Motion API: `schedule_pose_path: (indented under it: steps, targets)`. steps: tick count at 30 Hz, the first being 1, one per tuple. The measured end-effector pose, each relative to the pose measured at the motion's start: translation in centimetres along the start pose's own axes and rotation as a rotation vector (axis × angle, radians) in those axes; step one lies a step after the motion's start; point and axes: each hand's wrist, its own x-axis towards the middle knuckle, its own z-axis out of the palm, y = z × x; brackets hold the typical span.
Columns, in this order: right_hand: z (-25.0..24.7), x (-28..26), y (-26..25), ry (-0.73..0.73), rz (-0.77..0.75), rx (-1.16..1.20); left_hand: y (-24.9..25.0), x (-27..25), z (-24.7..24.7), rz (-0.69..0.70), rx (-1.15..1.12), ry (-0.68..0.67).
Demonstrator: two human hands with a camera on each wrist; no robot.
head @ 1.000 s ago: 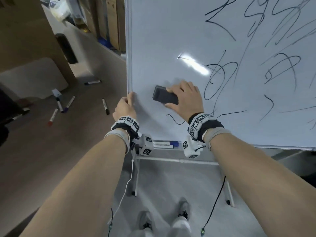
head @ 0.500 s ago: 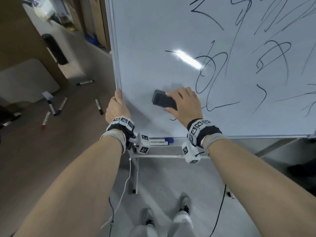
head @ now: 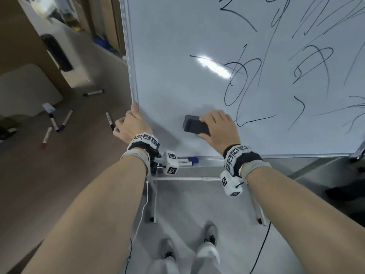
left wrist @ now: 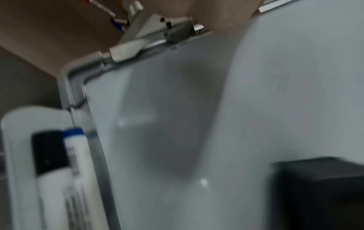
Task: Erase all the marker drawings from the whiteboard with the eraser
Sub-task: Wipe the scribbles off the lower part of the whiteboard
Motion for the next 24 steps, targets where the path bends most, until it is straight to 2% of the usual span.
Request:
schedule_pose_path:
  steps: [3,5,8,12,14,16,20,22,24]
  targets:
    - [-2.9,1.8,2.2,0.167,0.209,-0.006,0.7,-1.0,0.5,-0.094,0.027,0.056]
    - [-3.8,2.2,2.9,0.215,0.238,-0.006,0.8,-1.3,0.7,-0.130,0.046,0.088]
    - [-3.2,0.9,2.9,0.130,0.194,0.037,0.7,-1.5,1.2,-0.132,0.039,0.117]
    - [-0.5,-3.2,2.5,-0.094,0.009,0.071,0.3,-1.5,1.8,-0.145,0.048,0.183]
    - [-0.2,-3.9,2.9,-0.119,-0.050,0.061,0.6,-1.8,2.0,-0.170,0.042,0.204]
    - [-1.3,-3.4,3.8,-0.079,-0.049,0.037,1.1,-2.9,2.5,-0.207,0.010,0.230]
    - [-5.1,0.2,6.7,0.099,0.110,0.075,2.7,-5.5,3.1,-0.312,-0.106,0.309]
    - [-6.8,1.4,8.5,0.172,0.139,0.075,3.6,-6.9,3.3,-0.327,-0.122,0.356]
    - [-7.4,1.1,9.9,0.208,0.138,0.080,4.2,-8.8,3.9,-0.319,-0.131,0.347]
